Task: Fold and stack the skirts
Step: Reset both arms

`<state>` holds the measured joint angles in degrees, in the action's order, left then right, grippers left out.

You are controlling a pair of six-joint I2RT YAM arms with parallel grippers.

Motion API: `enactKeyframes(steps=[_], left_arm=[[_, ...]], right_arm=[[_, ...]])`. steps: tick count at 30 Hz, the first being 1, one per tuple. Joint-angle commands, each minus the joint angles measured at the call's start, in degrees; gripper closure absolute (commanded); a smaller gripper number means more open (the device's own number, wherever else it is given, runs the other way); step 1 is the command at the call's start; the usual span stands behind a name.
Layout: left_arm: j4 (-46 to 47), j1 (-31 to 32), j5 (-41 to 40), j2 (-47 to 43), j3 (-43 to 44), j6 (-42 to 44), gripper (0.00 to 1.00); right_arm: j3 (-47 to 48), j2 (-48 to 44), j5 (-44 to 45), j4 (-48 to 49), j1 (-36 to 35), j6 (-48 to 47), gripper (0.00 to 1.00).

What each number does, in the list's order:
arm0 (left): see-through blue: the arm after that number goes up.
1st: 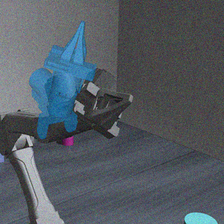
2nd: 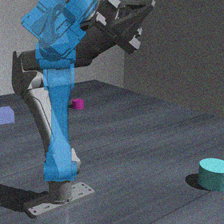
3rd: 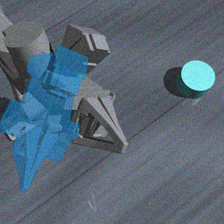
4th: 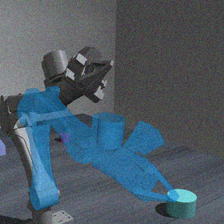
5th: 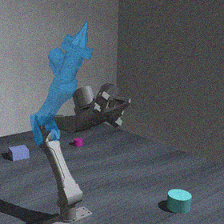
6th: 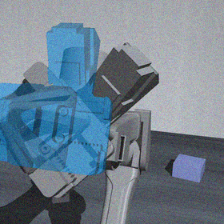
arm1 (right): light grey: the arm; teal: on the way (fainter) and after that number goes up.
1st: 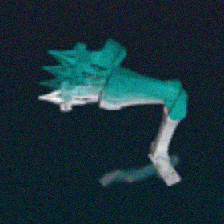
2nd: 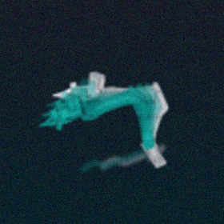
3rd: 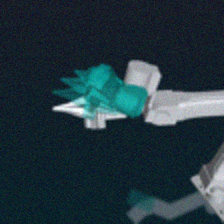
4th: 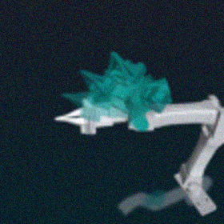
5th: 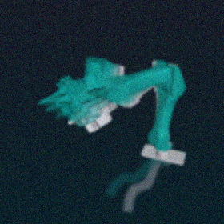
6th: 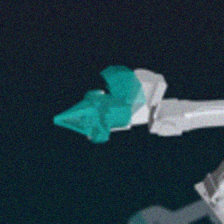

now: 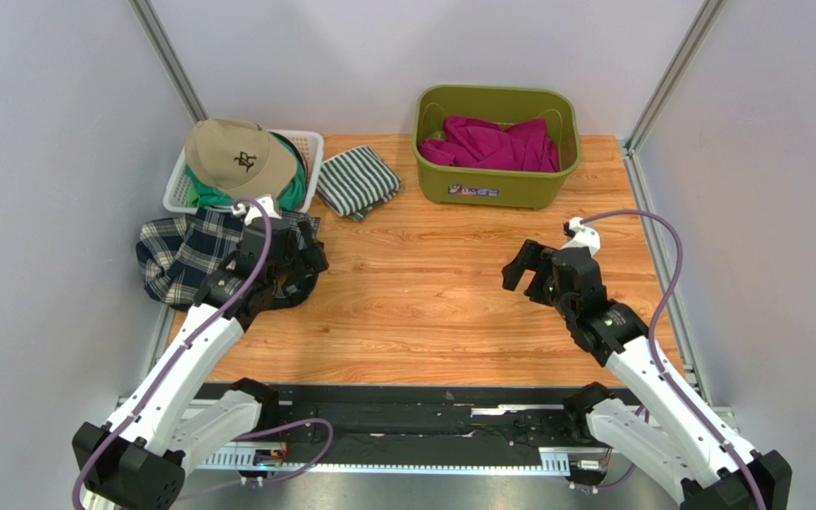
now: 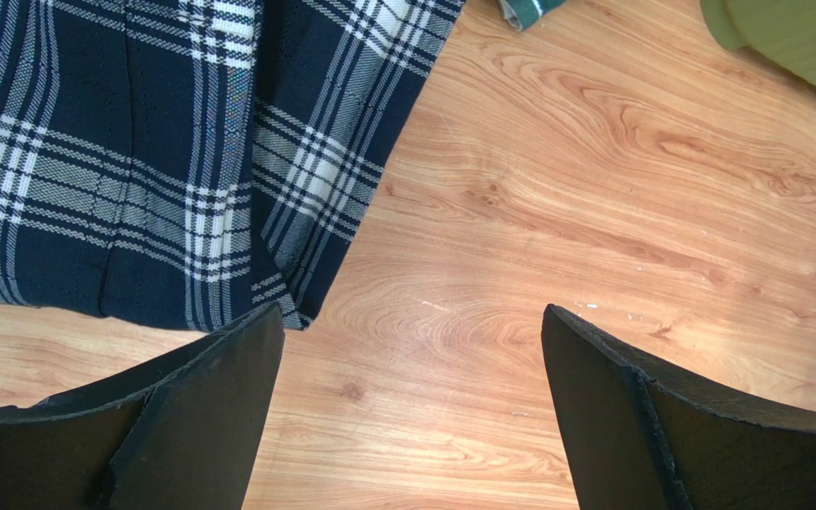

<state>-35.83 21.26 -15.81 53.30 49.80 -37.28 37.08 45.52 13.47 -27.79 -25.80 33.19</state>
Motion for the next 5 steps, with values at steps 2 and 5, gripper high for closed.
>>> enactKeyframes(steps=[2,5], left_arm=[[0.2,0.2,1.4,-1.3,0.6,-0.5,0.01],[0.2,0.2,1.1,-0.8,0.8,-0.3,0.01]], right_arm=[[-1.3,-2.3,2.7,5.6,-0.1,-0.8,0.01],[-1.1,-1.4,2.9,5.4,-0.2,-0.4,0.01]])
